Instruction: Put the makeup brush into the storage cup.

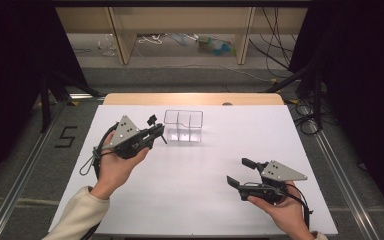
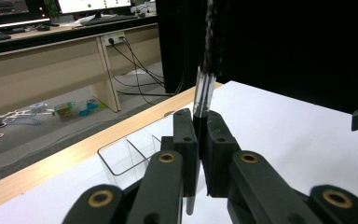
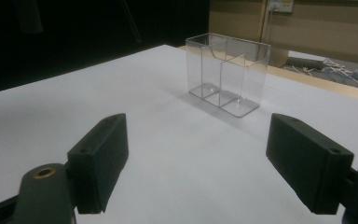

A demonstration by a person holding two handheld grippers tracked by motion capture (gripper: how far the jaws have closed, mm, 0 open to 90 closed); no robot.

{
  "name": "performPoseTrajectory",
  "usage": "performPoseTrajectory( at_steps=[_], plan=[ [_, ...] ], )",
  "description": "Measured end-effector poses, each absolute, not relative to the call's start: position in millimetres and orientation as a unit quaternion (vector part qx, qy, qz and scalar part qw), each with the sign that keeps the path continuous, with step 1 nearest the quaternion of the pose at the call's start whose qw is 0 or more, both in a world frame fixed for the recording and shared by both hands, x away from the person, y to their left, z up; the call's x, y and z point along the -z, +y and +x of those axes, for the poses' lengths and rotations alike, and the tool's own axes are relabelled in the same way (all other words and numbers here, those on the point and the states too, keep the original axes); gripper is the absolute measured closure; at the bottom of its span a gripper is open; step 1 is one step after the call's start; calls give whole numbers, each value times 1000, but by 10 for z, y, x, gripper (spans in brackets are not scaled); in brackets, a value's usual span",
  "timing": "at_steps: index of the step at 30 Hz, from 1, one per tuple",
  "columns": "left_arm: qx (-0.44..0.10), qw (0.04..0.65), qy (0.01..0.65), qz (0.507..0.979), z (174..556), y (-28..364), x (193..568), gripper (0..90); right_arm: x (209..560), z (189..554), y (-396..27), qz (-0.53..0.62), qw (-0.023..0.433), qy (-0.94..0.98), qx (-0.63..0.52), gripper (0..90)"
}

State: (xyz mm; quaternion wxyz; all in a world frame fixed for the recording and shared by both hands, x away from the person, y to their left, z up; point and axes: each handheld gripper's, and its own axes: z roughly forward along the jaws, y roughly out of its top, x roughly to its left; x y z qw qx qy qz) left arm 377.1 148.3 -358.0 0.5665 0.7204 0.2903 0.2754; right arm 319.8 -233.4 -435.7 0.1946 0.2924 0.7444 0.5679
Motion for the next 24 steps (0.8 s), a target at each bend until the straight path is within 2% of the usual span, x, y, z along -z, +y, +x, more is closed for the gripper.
performPoseTrajectory(
  at_steps=[24],
  plan=[
    [-279,564,294,720,3938,1407,3522,855,4359,3186,-2344,302,186,749,-559,216]
  ],
)
